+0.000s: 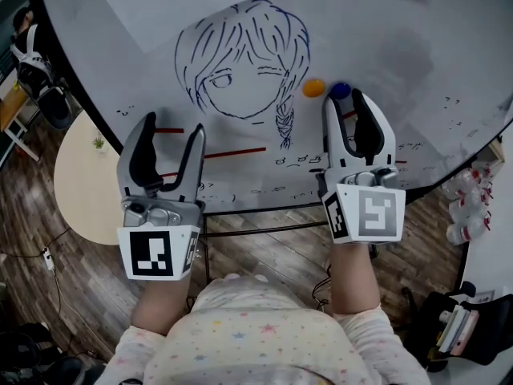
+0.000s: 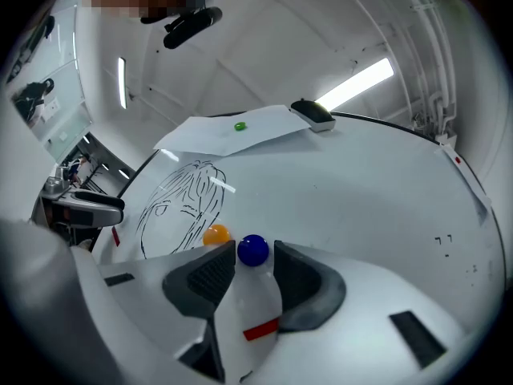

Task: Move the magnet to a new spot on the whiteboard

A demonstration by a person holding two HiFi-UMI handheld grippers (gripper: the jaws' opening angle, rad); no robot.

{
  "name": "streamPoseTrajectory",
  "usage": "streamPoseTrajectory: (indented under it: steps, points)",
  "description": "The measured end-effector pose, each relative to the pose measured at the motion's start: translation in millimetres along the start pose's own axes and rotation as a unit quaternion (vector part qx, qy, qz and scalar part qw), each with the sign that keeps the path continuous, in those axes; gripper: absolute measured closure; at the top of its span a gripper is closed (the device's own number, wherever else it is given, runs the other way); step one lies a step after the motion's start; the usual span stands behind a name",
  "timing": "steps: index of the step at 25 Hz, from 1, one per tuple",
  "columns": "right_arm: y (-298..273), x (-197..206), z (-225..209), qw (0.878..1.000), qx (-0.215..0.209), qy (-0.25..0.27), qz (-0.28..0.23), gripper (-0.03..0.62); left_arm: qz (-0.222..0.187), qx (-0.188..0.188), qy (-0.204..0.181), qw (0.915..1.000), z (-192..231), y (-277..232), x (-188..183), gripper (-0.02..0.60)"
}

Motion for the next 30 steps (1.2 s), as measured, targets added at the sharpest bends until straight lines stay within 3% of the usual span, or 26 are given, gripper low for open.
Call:
streamPoseTrajectory:
  steps: [7, 30]
  points:
    - [-2, 0, 2, 1.0, 0.0, 0.003, 0.005, 0.471, 0.004, -0.009, 0.004, 0.9999, 5, 8, 1, 0.337]
    - [12, -6, -1, 1.0, 0.02, 0.014, 0.014, 0.477, 0.007, -0.002, 0.015, 0.9999, 6, 13, 3, 0.345]
Point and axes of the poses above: the fingertips, and each gripper's own axes: y backward along the fingers, z to its left, x out of its underside, the point moved 10 cm from there along y, backward along the fingers, and after that the axes turned 10 degrees about y, right-handed, at the moved point
